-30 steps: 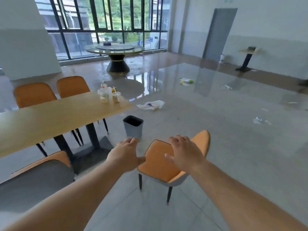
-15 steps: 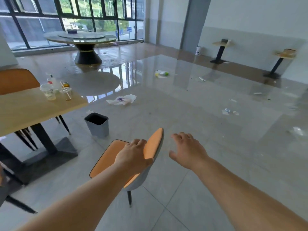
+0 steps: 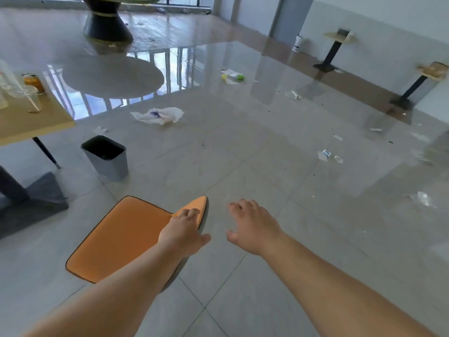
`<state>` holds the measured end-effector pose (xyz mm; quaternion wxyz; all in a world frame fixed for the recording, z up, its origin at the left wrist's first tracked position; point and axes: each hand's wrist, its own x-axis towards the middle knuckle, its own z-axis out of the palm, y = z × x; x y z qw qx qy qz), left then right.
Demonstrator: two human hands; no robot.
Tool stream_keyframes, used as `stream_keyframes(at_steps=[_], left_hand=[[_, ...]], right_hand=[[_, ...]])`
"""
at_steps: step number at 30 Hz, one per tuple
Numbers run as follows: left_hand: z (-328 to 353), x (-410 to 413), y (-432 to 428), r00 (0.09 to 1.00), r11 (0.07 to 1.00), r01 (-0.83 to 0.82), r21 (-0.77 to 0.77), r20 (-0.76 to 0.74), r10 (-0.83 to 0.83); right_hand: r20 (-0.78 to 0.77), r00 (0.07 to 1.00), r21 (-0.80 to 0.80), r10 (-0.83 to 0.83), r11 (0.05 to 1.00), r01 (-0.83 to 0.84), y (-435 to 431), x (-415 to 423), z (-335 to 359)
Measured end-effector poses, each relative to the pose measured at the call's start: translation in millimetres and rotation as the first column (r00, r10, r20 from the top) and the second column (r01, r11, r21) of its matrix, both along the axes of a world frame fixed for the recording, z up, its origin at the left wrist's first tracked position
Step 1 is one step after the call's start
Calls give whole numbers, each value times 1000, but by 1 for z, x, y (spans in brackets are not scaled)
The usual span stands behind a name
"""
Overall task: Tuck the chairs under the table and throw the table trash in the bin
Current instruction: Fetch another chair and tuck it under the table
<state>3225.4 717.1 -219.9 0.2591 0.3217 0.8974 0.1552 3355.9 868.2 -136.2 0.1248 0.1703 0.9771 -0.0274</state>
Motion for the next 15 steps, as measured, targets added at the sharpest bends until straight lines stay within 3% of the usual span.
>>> stream_keyframes(at_steps=[9, 12, 15], left_hand=[[-29, -25, 31, 955, 952, -298, -75, -17, 297], [-38, -16, 32, 885, 874, -462, -150, -19, 464], [-51, 8, 35, 836, 816, -519, -254, 50, 547]], right_hand=[[31, 939, -98, 342, 936, -338, 73, -97, -51], [48, 880, -138, 472, 876, -462, 92, -127, -68], [61, 783, -168, 620, 779, -604, 101, -139, -90]])
